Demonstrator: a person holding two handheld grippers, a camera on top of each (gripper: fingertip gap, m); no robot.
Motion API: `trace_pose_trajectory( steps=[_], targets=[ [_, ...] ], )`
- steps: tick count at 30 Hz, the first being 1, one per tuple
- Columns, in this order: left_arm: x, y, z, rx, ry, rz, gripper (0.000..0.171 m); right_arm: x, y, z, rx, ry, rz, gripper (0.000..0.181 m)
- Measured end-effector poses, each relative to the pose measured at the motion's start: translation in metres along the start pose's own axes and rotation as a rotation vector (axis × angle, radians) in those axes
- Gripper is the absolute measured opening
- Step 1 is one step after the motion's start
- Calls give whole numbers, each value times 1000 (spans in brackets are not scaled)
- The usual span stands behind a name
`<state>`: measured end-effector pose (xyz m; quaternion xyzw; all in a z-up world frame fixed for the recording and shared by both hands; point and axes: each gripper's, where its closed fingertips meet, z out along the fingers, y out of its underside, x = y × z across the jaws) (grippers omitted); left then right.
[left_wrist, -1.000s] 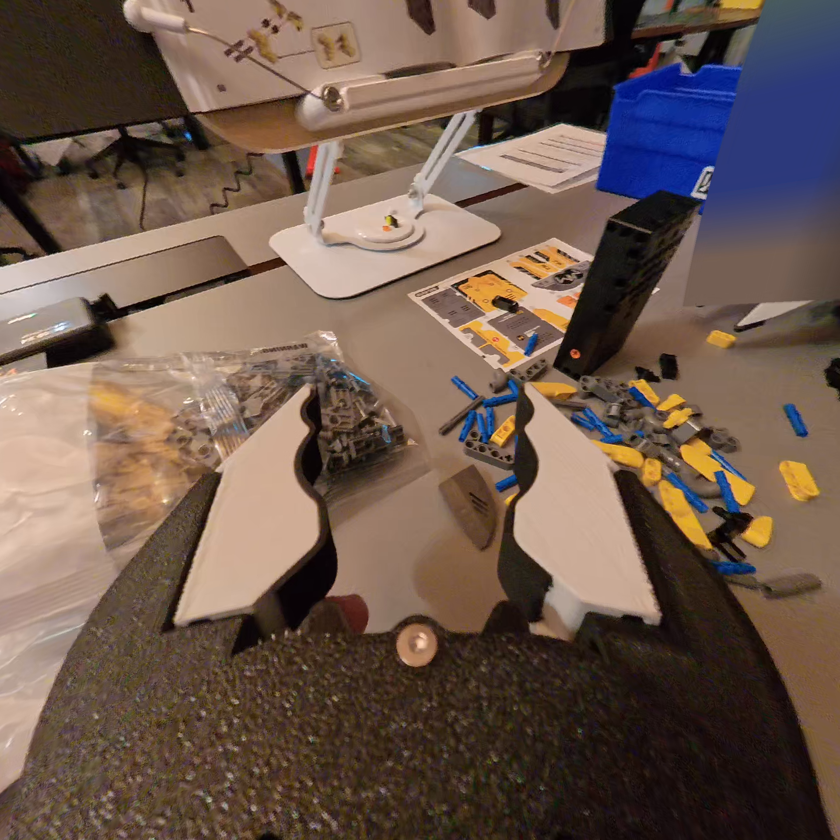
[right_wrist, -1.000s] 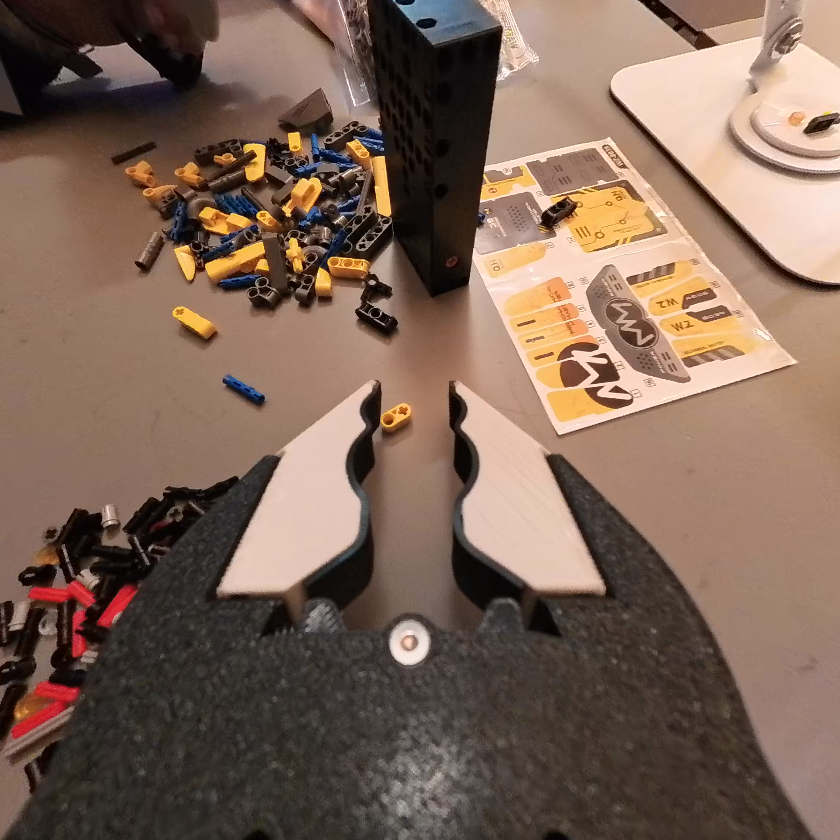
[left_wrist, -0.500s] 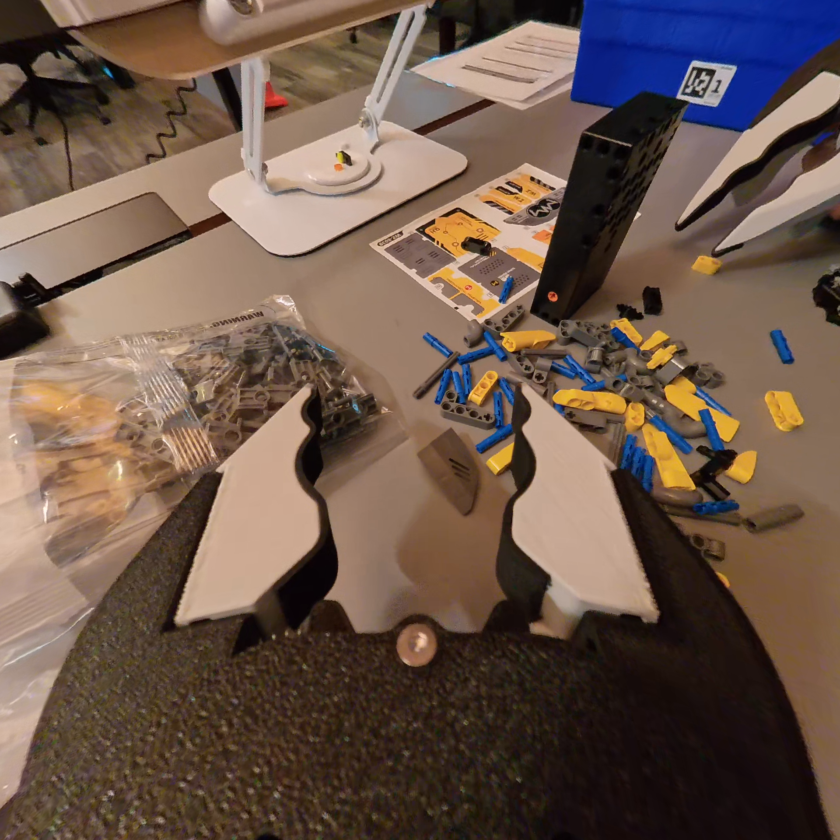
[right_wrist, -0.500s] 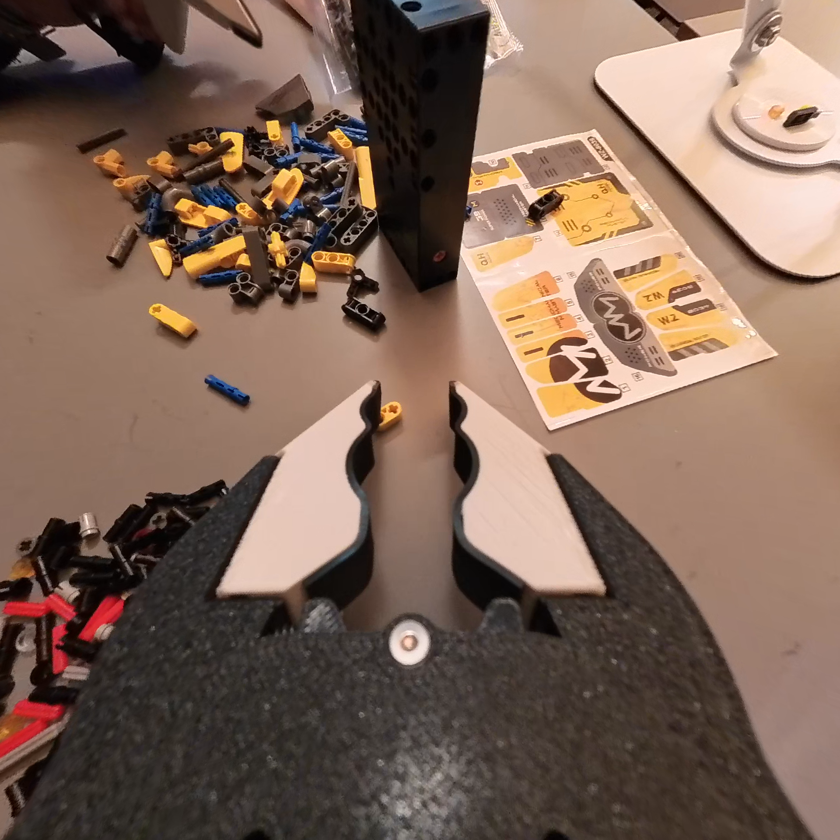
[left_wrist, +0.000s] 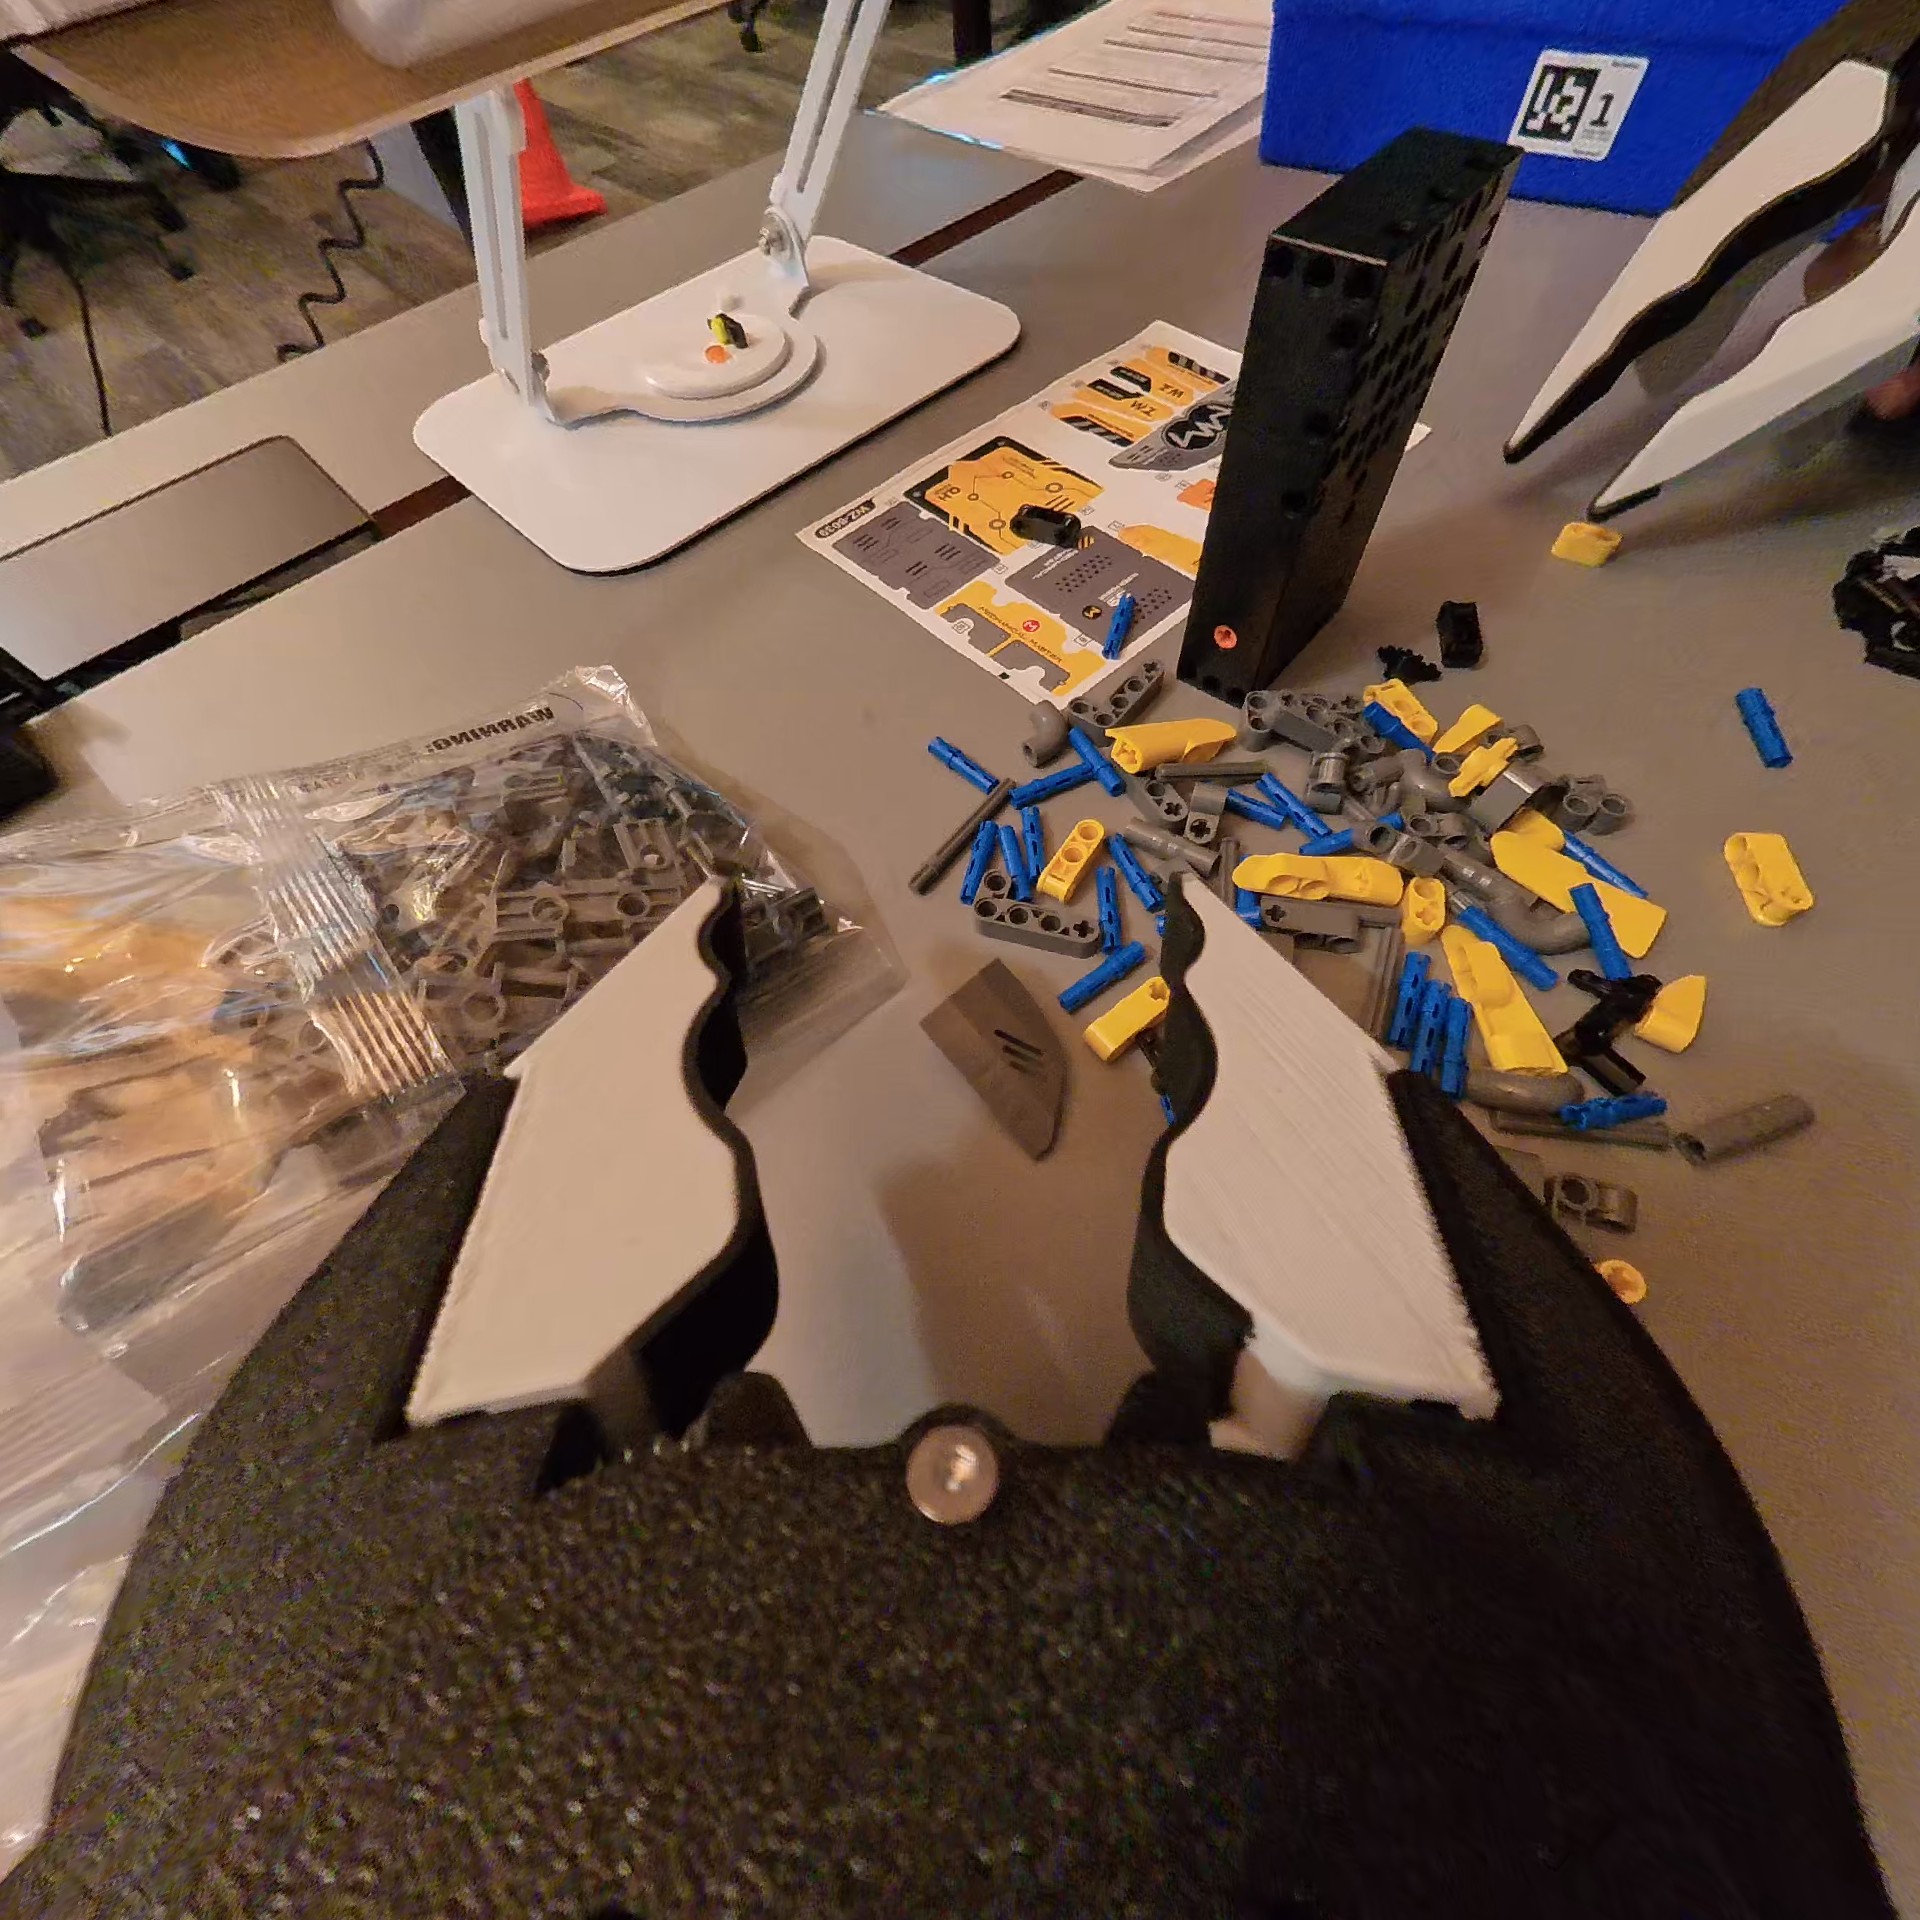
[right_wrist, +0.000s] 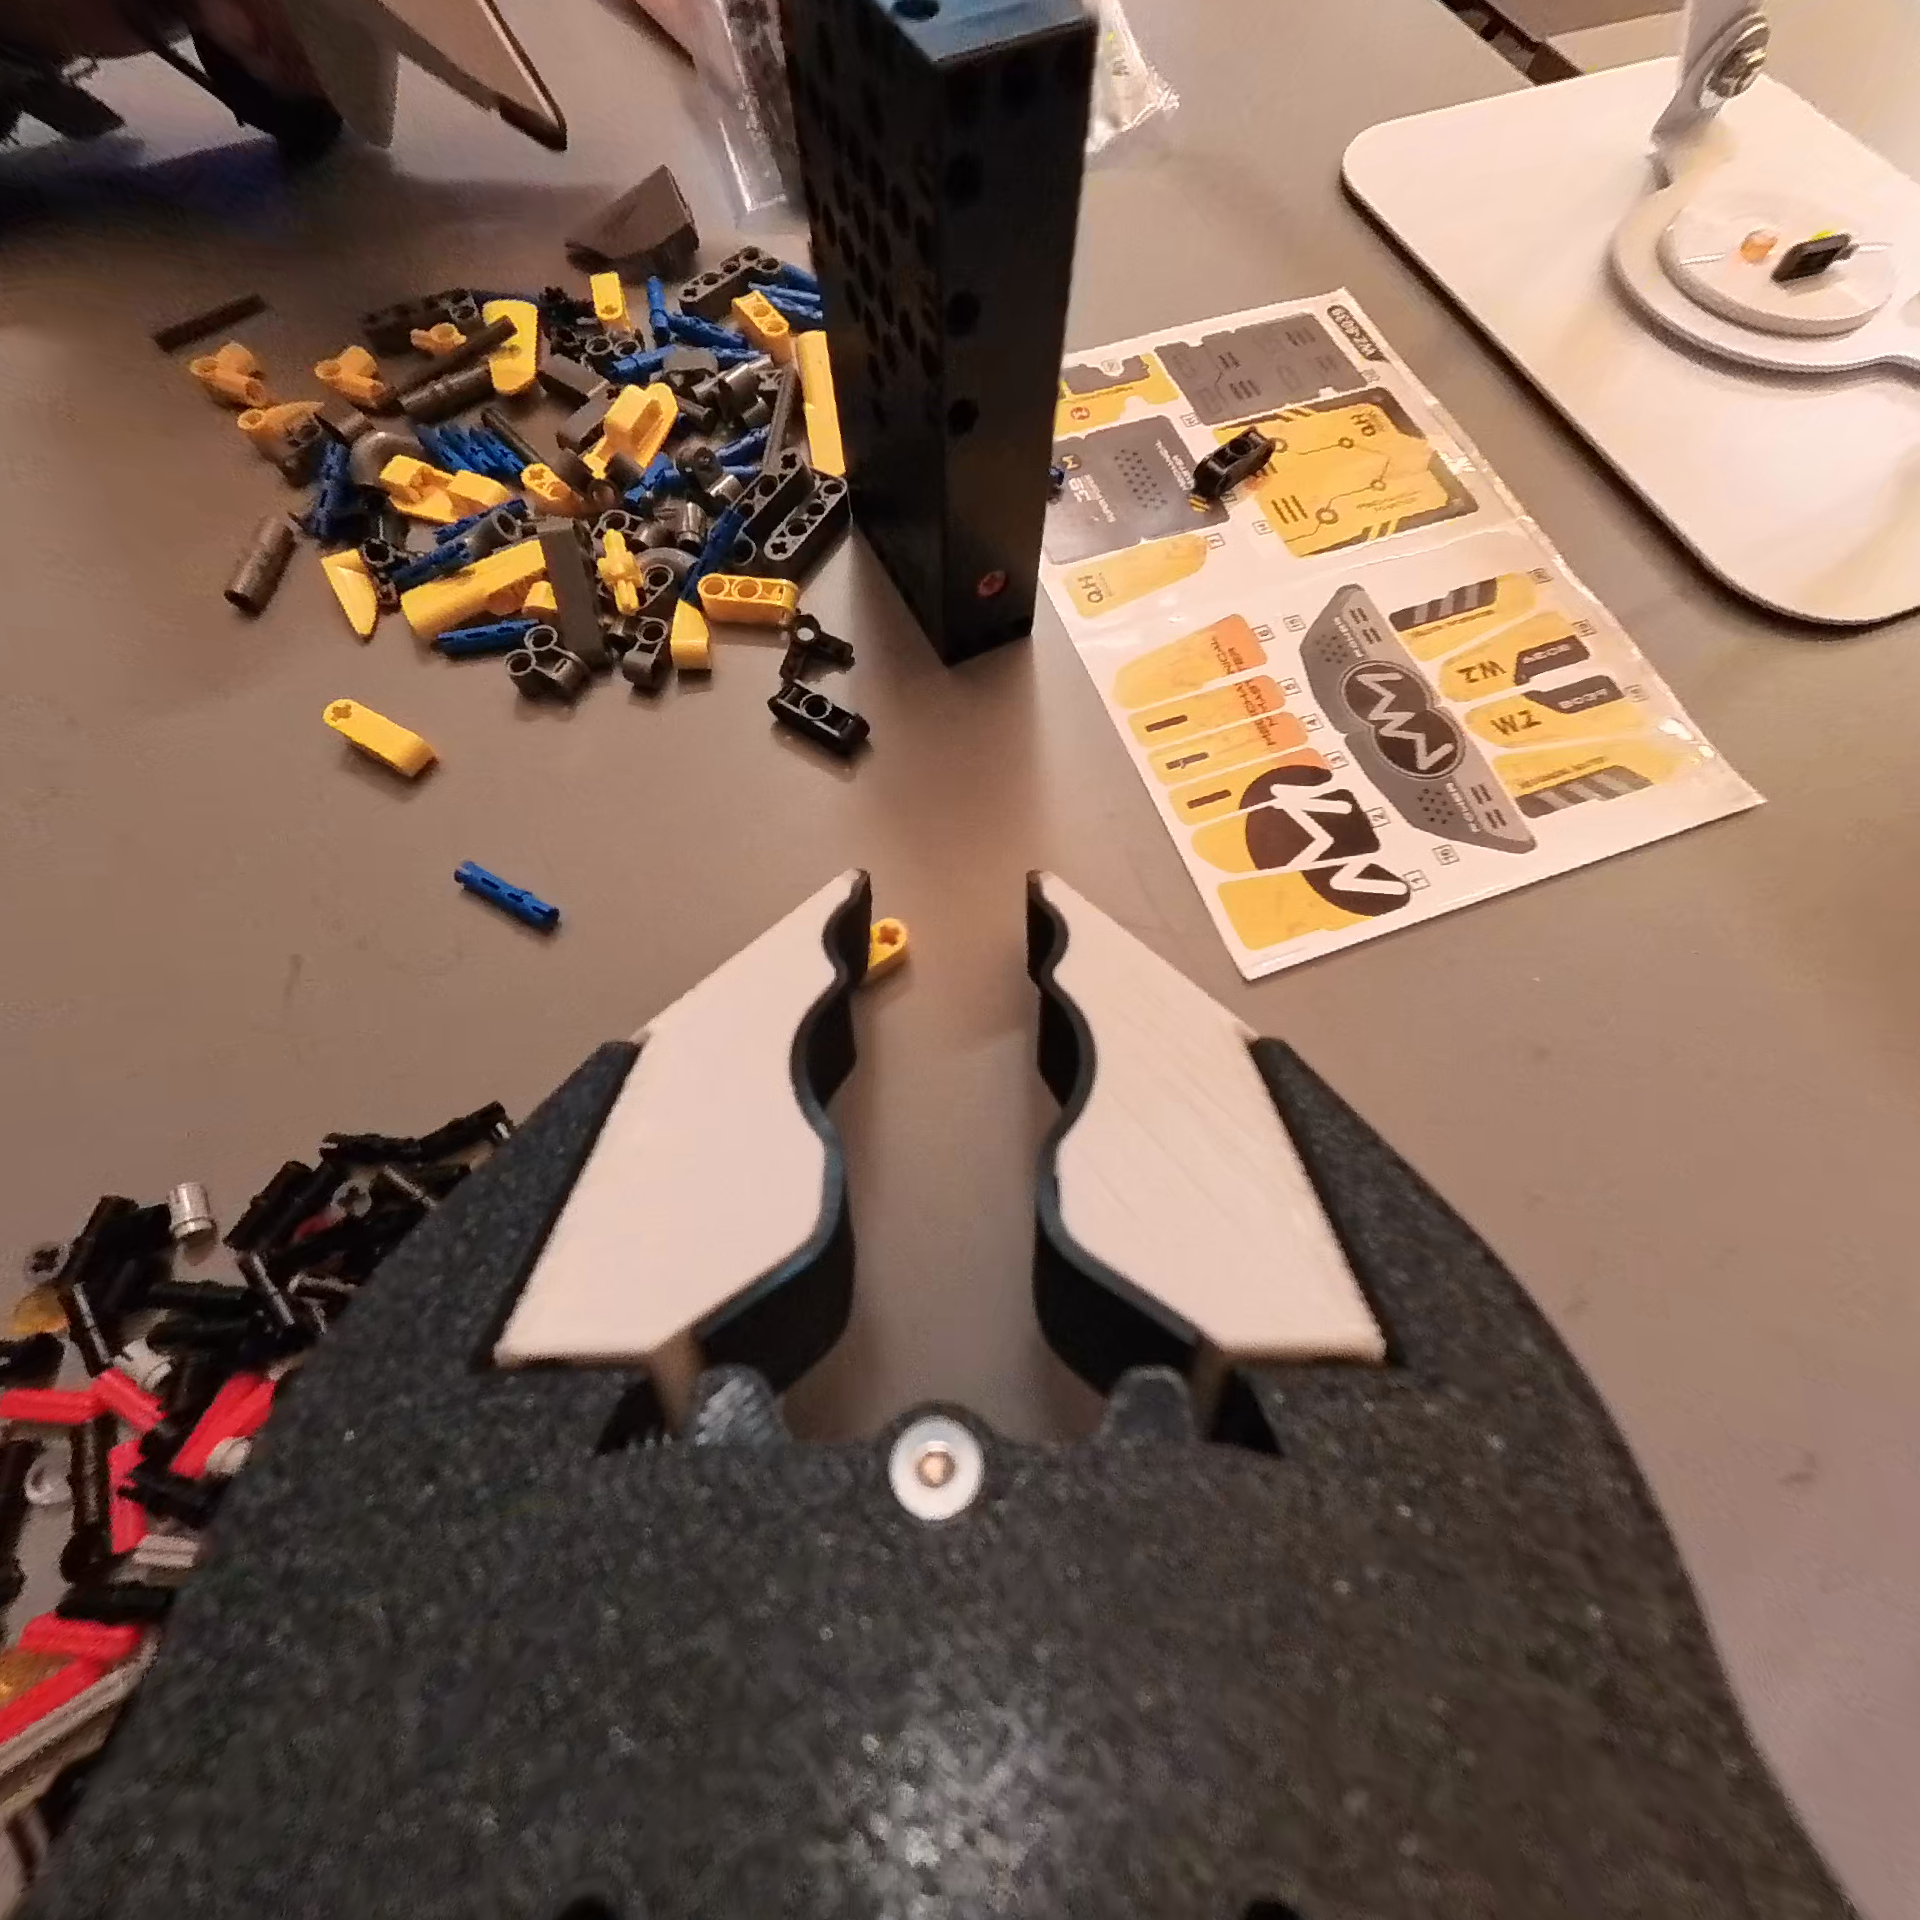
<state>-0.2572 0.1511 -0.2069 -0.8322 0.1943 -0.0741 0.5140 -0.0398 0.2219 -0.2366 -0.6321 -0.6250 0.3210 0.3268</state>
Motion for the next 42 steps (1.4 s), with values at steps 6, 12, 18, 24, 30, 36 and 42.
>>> trace_pose_trajectory(
  steps=[6, 12, 18, 24, 30, 36, 42],
  targets=[
    [1, -2, -1, 12, 13, -5, 70, 5, -7, -6, 56, -7, 56, 29],
    [3, 0, 0, 2, 12, 9, 70, 6, -5, -5, 47, -2, 52, 29],
    [3, 0, 0, -2, 13, 13, 70, 4, -5, -4, 42, -4, 41, 29],
    [5, 3, 1, -22, 23, 11, 70, 3, -5, -4, 40, -8, 32, 29],
    [4, 3, 1, -23, 22, 4, 70, -2, -7, -3, 48, -19, 8, 29],
    [6, 4, 2, -31, 25, 12, 70, -2, -6, -3, 43, -19, 4, 29],
    [6, 5, 2, -36, 27, 16, 70, -2, -6, -2, 38, -19, 3, 29]
  ],
)
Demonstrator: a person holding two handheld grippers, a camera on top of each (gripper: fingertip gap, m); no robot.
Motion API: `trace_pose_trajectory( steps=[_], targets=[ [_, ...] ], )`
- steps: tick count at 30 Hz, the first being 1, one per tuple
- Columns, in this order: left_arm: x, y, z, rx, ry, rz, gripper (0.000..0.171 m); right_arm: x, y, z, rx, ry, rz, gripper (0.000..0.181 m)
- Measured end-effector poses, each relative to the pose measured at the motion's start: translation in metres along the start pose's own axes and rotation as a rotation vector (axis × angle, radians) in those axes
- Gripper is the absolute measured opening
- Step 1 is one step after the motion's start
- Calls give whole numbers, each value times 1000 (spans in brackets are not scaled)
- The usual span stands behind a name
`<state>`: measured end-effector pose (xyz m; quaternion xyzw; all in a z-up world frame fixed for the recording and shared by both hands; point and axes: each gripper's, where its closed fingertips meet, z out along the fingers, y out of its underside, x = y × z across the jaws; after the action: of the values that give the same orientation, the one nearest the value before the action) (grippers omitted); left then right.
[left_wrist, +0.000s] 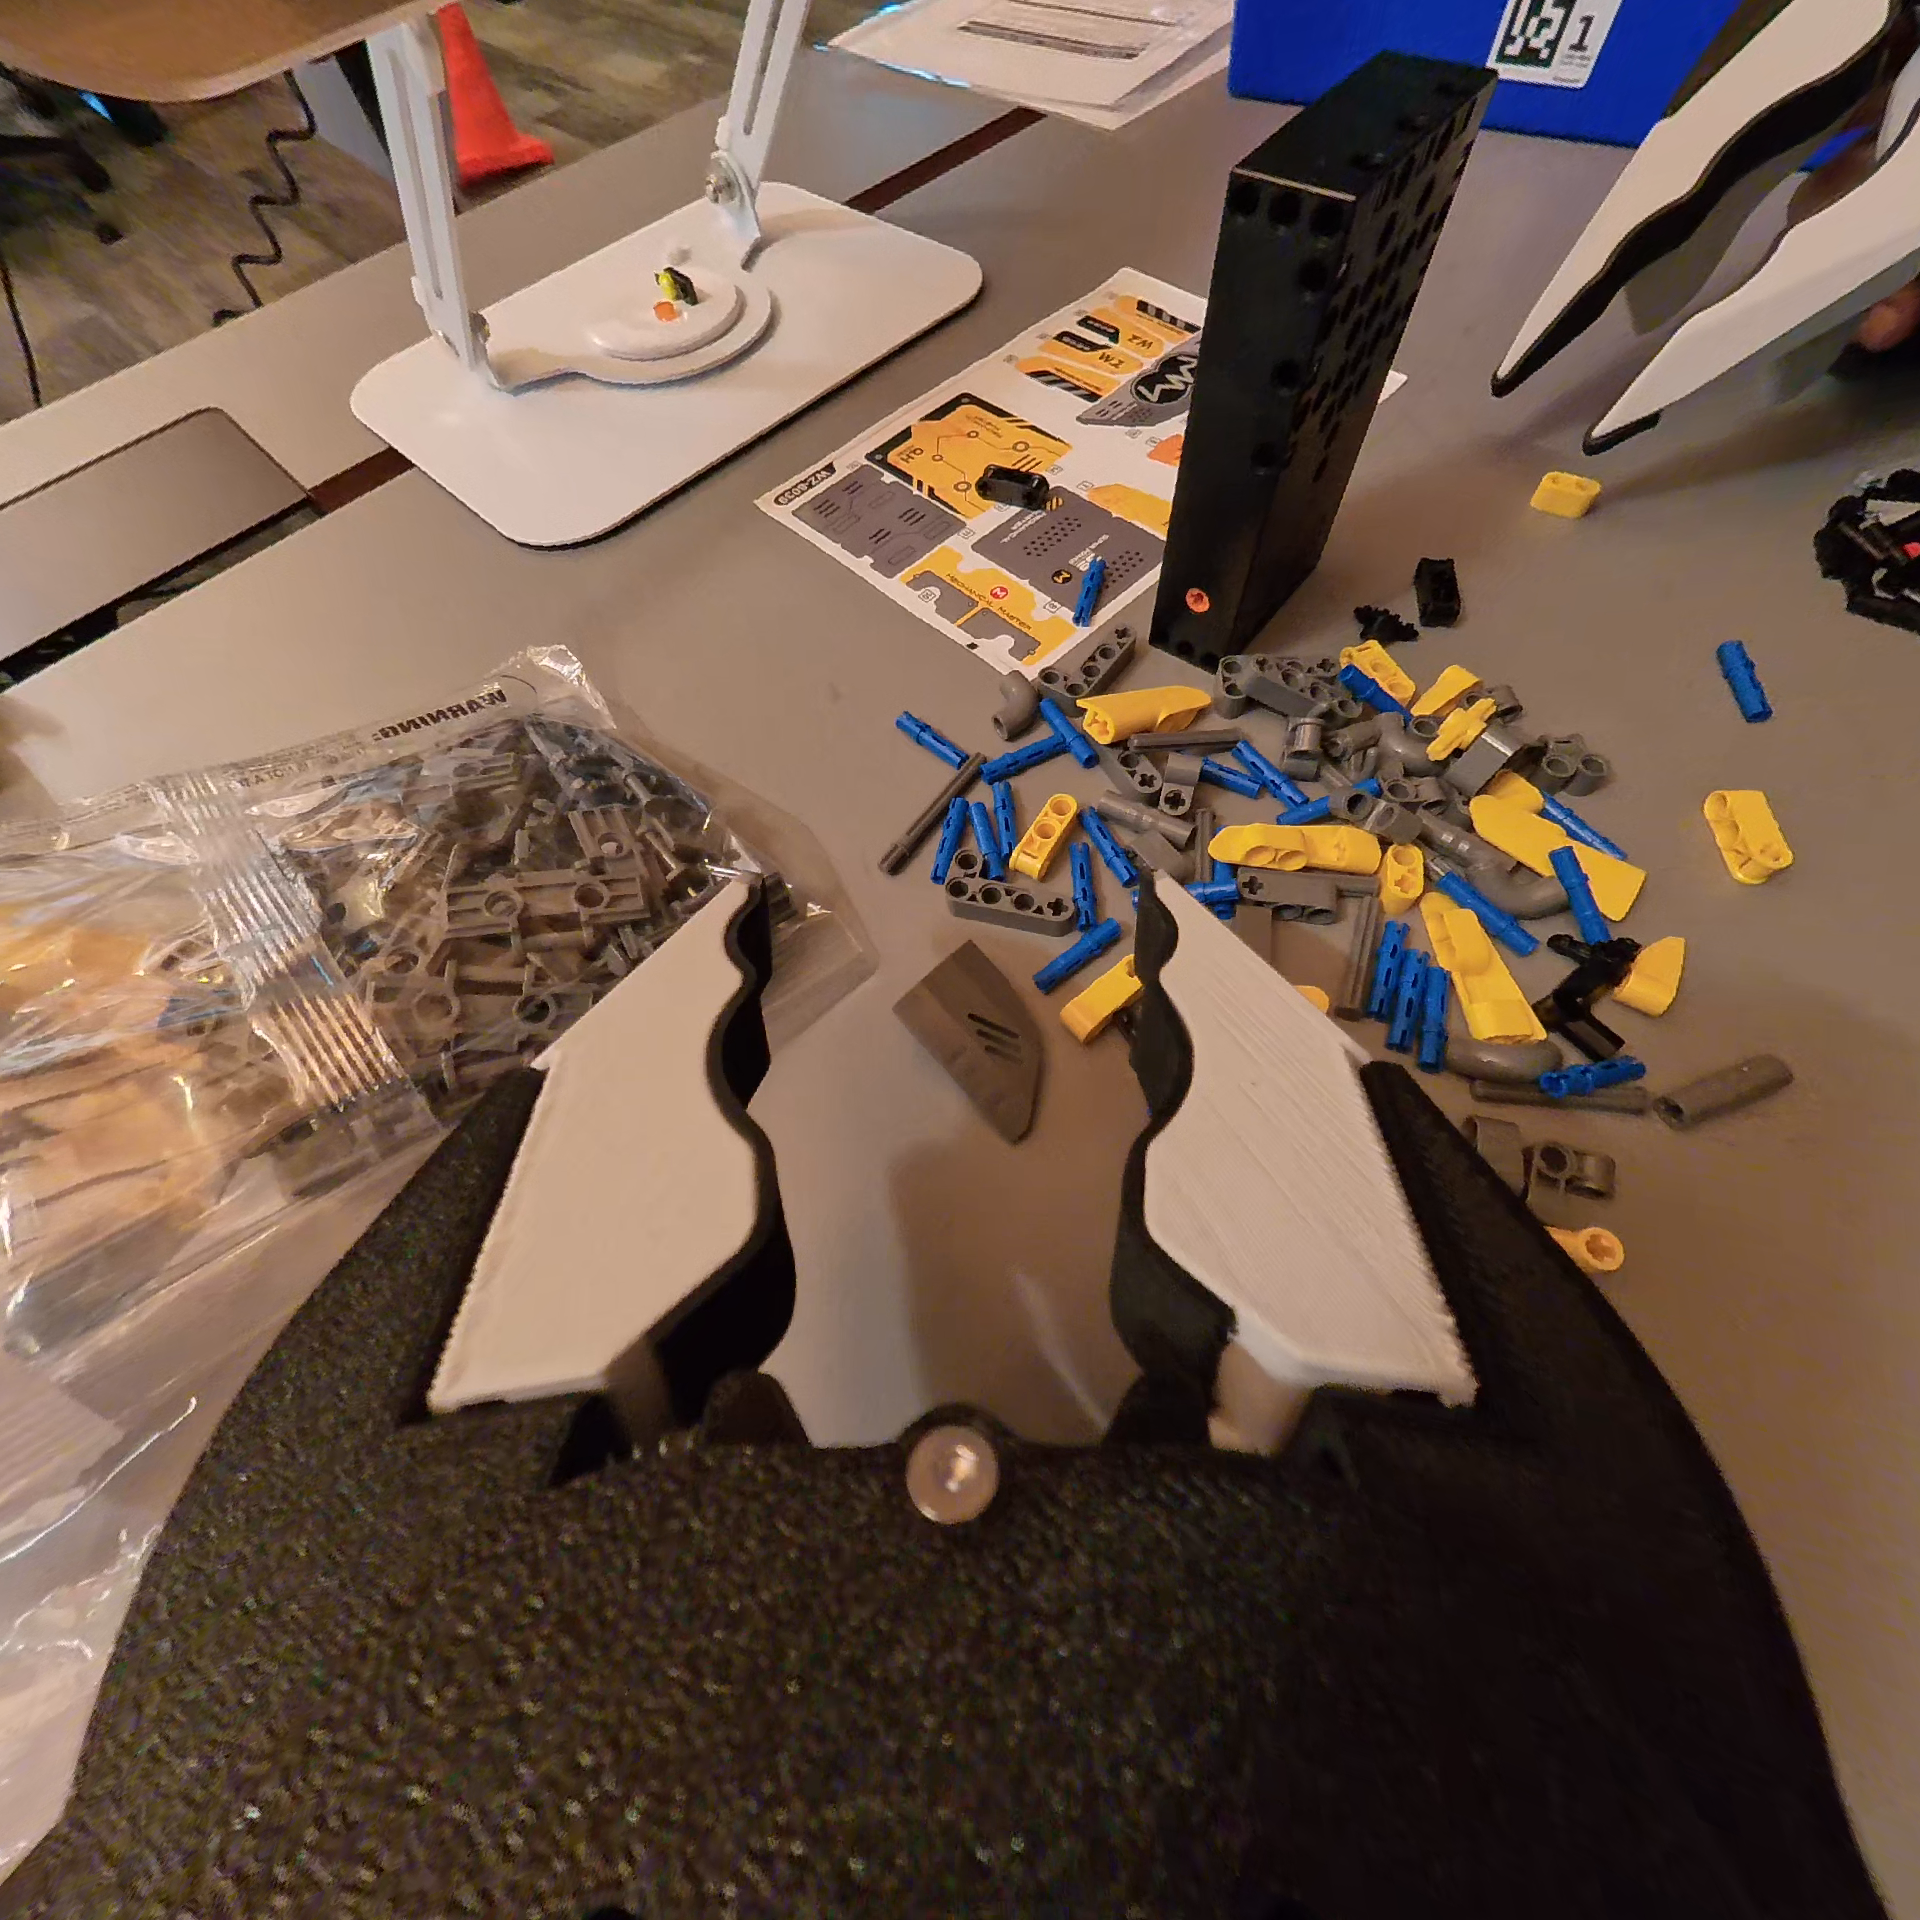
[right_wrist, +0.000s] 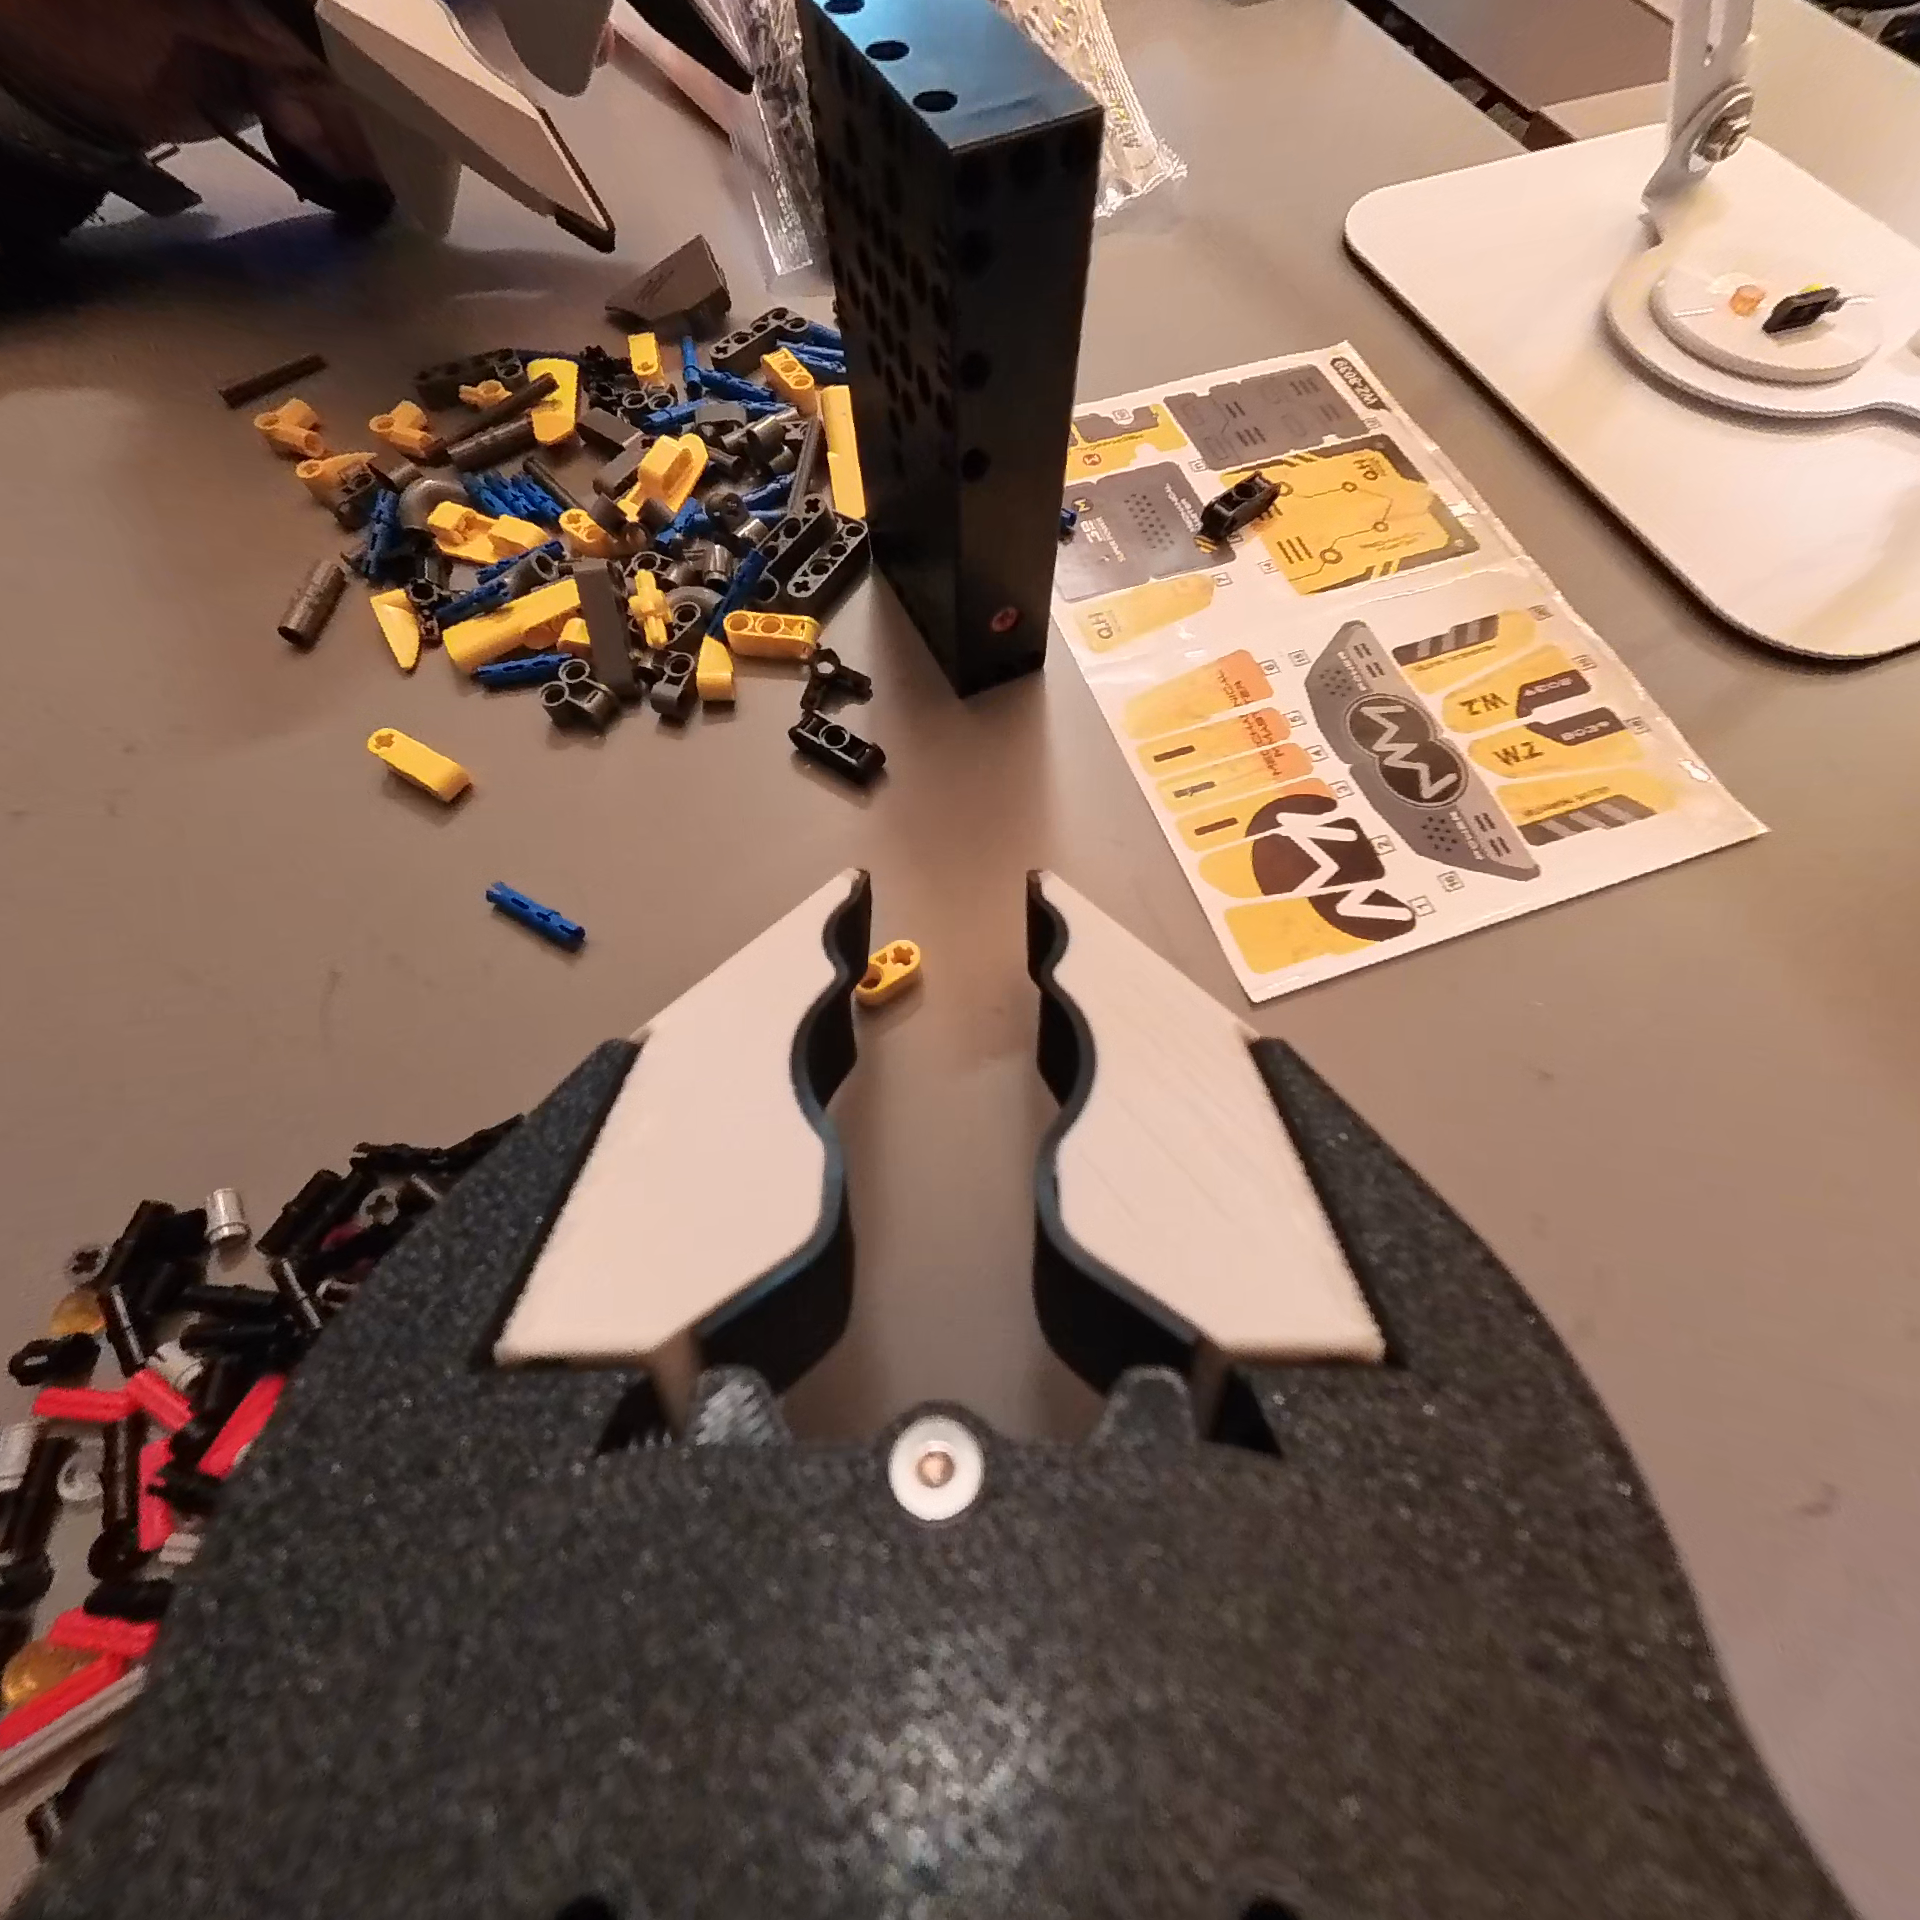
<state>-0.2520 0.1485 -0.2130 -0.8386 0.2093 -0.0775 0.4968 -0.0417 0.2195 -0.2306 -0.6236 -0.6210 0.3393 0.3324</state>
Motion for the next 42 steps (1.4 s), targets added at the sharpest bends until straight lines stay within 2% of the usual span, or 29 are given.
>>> trace_pose_trajectory(
  steps=[34, 39, 42],
  targets=[
    [0, 1, 1, -11, -15, 13, 70, -2, 4, 3, -32, 6, -25, 29],
    [0, -7, -1, 36, -23, 13, 70, -2, 4, 3, -33, 6, -22, 29],
    [15, -21, -1, 105, 28, 6, 69, -2, 4, 3, -33, 3, -22, 29]
  ],
)
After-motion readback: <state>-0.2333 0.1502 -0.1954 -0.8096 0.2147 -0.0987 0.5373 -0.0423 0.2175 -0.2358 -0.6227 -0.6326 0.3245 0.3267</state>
